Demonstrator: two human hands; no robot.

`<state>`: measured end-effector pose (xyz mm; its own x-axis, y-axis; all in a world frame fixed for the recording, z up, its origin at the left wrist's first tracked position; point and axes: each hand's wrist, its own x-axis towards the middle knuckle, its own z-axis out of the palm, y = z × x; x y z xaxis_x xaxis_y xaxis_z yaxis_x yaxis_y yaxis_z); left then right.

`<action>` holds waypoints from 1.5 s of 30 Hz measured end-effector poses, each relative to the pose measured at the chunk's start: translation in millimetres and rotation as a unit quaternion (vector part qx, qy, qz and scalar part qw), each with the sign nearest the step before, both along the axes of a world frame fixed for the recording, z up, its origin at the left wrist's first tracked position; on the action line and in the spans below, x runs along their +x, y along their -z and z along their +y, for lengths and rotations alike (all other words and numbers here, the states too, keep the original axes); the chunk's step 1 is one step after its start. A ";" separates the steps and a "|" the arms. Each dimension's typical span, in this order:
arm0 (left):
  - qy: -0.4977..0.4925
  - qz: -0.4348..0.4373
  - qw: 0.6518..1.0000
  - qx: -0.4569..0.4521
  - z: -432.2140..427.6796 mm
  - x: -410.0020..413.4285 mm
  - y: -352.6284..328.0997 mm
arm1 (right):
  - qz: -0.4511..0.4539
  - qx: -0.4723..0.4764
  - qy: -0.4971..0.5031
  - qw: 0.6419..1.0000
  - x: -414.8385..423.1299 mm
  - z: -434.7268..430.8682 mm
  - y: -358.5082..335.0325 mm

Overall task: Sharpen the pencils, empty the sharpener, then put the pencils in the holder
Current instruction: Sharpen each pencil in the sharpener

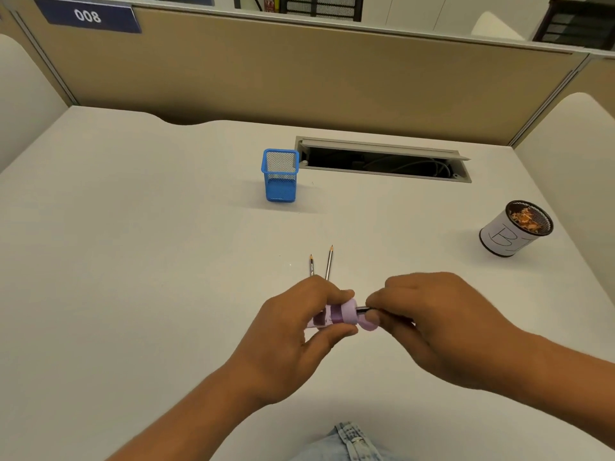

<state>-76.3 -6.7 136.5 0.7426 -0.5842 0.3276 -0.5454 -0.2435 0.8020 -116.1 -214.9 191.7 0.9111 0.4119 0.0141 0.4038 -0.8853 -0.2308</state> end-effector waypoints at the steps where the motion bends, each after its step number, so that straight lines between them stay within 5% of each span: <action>1: -0.003 -0.040 0.999 0.012 -0.8 0.0 2.6 | 0.070 0.061 0.050 0.994 1.6 2.7 1.1; 4: -0.015 -0.183 0.981 0.062 -5.0 0.6 12.1 | 0.307 0.274 0.229 0.882 9.9 2.0 -1.4; 6: -0.013 -0.209 0.975 0.072 -6.6 0.6 16.3 | 0.384 0.322 0.255 0.827 14.0 1.0 -4.5; 8: -0.013 -0.163 0.985 0.055 -7.1 1.9 16.9 | 0.345 0.267 0.210 0.875 14.8 -0.6 -3.0; 11: -0.031 -0.047 0.998 -0.008 -8.3 5.7 14.1 | 0.085 0.047 0.068 0.993 11.4 -6.0 -0.3; 13: -0.040 -0.014 0.999 -0.034 -10.4 8.5 13.6 | -0.036 -0.060 -0.019 0.997 12.9 -10.8 2.6; 15: -0.025 -0.046 0.998 -0.033 -11.2 10.9 15.1 | -0.063 -0.081 -0.055 0.993 13.5 -14.2 8.8; 19: -0.025 -0.187 0.982 0.012 -10.9 16.7 26.8 | 0.055 0.056 0.025 0.997 12.7 -5.1 7.7; 24: -0.026 -0.269 0.962 0.048 -13.1 23.9 39.6 | 0.394 0.282 0.245 0.840 33.2 -3.1 7.4; 32: -0.040 -0.370 0.925 0.071 -13.4 36.4 55.9 | 0.536 0.361 0.337 0.685 46.8 -2.0 12.8; 34: -0.043 -0.355 0.931 0.071 -13.6 39.0 60.2 | 0.524 0.356 0.319 0.705 49.7 -1.7 17.0; 37: -0.064 -0.297 0.952 0.051 -15.9 44.6 60.9 | 0.444 0.291 0.270 0.804 53.7 -3.4 21.0; 39: -0.086 -0.252 0.964 0.027 -15.9 49.6 60.4 | 0.404 0.274 0.251 0.836 56.5 -7.9 23.5; 45: -0.192 -0.062 0.979 -0.041 -14.5 57.4 60.7 | 0.361 0.350 0.285 0.816 59.2 -20.0 36.7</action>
<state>-18.9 -21.3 75.8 0.8537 -0.2386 0.4628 -0.5207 -0.3876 0.7607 -56.9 -234.9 155.0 0.8270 0.0396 -0.5608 -0.4924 -0.4304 -0.7565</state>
